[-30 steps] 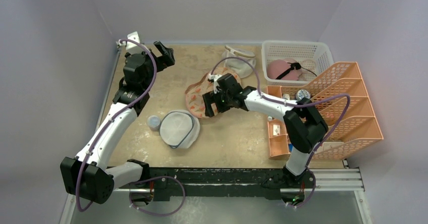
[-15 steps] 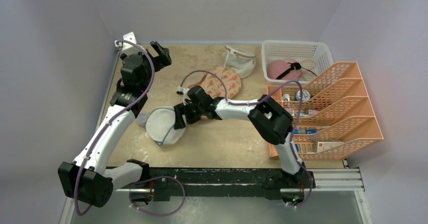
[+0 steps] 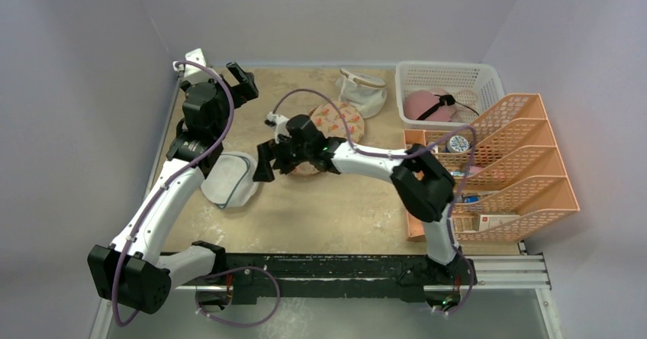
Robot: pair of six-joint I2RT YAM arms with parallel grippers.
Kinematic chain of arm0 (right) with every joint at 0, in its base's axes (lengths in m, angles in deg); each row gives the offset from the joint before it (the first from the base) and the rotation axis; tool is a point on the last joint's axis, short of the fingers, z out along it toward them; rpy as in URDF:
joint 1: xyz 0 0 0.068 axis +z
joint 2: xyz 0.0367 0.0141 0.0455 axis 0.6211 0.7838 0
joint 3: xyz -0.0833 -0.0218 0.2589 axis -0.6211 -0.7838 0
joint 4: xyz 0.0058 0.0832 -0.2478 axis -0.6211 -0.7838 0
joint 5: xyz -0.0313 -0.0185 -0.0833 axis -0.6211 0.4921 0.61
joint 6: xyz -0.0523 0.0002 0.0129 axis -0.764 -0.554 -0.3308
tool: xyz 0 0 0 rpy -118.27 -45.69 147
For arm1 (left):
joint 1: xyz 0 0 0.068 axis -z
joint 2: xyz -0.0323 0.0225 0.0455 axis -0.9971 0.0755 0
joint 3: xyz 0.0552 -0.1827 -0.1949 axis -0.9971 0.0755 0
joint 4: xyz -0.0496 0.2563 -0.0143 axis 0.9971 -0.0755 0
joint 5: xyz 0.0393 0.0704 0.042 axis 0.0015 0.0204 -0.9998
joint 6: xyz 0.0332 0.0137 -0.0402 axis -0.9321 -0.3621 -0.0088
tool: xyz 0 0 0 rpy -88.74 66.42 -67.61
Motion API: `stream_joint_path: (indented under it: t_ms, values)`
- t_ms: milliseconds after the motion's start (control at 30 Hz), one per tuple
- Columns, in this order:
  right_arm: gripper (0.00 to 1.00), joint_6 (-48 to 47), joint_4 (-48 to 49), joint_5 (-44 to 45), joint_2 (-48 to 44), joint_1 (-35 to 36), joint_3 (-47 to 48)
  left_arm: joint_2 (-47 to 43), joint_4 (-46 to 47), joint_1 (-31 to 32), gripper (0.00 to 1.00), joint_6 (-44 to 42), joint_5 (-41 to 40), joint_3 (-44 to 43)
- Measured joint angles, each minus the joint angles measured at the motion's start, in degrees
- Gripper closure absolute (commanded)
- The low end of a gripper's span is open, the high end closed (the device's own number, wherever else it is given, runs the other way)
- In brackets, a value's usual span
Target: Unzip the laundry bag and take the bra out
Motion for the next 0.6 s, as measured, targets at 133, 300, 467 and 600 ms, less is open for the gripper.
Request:
stream_joint_path:
  t_ms: [133, 300, 467, 600]
  values:
    - [0.00, -3.8, -1.4, 2.1, -10.8, -3.0, -6.3, 0.0, 0.0, 0.0, 0.03, 0.0, 0.0, 0.0]
    - [0.00, -7.0, -1.8, 4.3, -16.7, -14.5, -7.6, -0.1, 0.0, 0.0, 0.04, 0.0, 0.2, 0.0]
    - [0.00, -11.0, -6.5, 10.3, -10.5, -24.4, -3.4, -0.1, 0.0, 0.0, 0.04, 0.1, 0.5, 0.0]
    - [0.00, -13.9, -10.3, 14.7, -5.2, -25.7, -2.3, 0.2, 0.0, 0.0, 0.04, 0.3, 1.0, 0.0]
